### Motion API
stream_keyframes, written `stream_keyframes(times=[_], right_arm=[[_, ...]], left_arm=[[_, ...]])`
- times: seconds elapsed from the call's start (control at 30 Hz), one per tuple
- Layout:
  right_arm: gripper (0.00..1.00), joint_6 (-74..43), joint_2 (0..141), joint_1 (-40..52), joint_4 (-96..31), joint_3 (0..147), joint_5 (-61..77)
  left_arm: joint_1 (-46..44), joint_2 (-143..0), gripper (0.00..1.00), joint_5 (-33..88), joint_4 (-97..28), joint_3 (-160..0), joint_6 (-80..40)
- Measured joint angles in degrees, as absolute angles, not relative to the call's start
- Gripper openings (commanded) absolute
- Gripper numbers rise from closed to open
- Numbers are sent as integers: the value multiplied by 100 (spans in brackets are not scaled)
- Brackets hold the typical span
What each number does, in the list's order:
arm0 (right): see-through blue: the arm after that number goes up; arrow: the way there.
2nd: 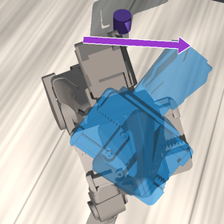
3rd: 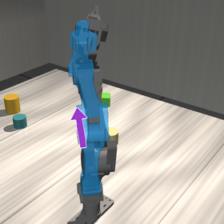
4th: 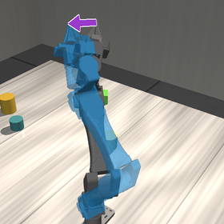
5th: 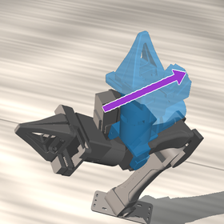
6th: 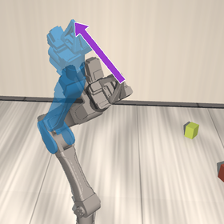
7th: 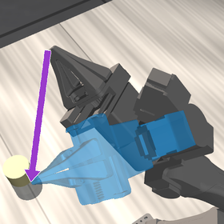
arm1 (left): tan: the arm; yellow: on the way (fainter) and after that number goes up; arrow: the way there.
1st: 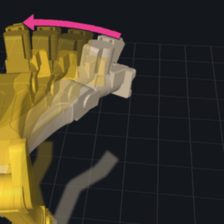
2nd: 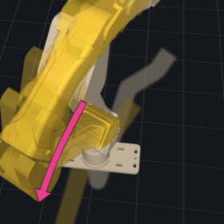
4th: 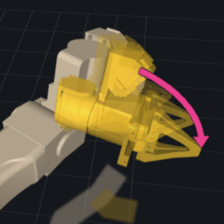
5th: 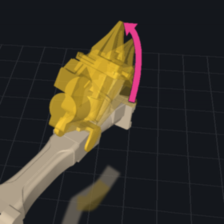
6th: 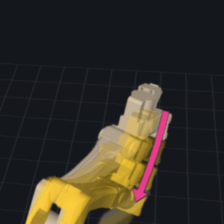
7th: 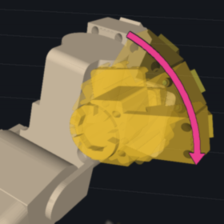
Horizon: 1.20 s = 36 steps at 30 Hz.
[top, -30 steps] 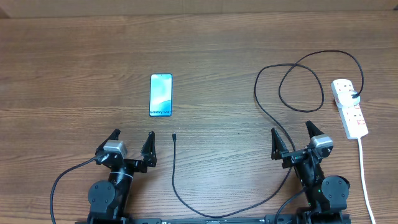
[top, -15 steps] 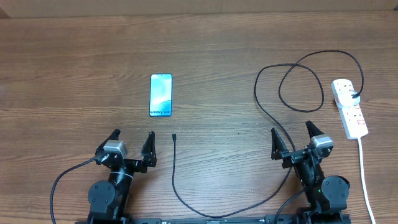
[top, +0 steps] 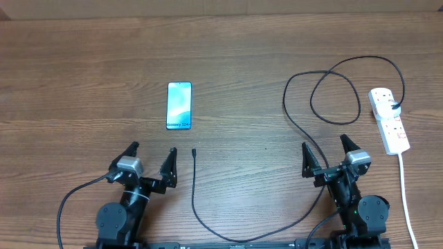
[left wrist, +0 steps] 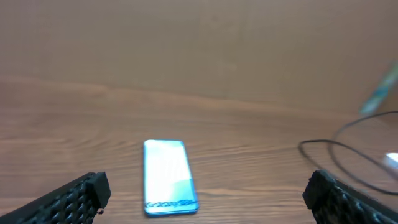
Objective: Plug charger to phone and switch on socket
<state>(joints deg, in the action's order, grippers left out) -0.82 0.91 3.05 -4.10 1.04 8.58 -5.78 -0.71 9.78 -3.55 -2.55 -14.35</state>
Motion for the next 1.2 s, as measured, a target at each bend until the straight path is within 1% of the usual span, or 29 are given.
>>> stream_keyframes(times=[0.1, 0.27, 0.43, 0.67, 0.83, 0.93, 0.97, 1.0, 1.03, 1.07, 1.2], right_arm=[[100, -84, 93, 305, -410, 104, 858], [100, -84, 91, 305, -414, 104, 858], [100, -82, 93, 305, -414, 104, 856], [100, -82, 97, 309, -412, 104, 856], [100, -82, 102, 309, -416, 104, 856], [100, -82, 102, 309, -416, 104, 856], [100, -84, 102, 309, -414, 104, 858], [100, -84, 102, 309, -416, 104, 856], [100, -86, 102, 309, -416, 104, 858], [100, -84, 102, 309, -416, 104, 856], [100, -82, 102, 309, -416, 104, 856]], left_arm=[[-578, -75, 100, 1205, -858, -849, -1647], [-578, -235, 100, 1369, -1920, -2340, -1806], [-578, -1011, 100, 1514, -3096, -4014, -1822], [-578, -3085, 100, 2005, -4858, -6956, -1511], [-578, -4917, 100, 2353, -6554, -9185, -1260], [-578, -5640, 100, 2552, -7113, -9686, -1190], [-578, -5833, 98, 2620, -7194, -9732, -1181], [-578, -6034, 69, 2672, -7314, -9754, -1179], [-578, -6235, 23, 2720, -7443, -9754, -1175], [-578, -6455, 4, 2753, -7599, -9754, -1184], [-578, -7126, 4, 2812, -7983, -9754, -1173]])
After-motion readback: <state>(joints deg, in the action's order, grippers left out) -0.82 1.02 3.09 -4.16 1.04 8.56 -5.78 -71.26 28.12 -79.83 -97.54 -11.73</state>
